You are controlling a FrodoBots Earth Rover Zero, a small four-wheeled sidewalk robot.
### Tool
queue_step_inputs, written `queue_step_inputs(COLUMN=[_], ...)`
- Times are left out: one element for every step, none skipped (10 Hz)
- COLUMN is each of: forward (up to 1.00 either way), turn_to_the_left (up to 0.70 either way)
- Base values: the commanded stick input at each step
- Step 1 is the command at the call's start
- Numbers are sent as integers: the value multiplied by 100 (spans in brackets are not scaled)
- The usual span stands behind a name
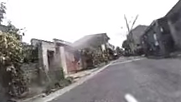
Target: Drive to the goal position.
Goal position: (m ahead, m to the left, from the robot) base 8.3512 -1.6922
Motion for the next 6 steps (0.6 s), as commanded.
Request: queue_step_inputs(forward=[50,50,50,50,50,50], turn_to_the_left=[-45,-50,-50,-50,-50,-50])
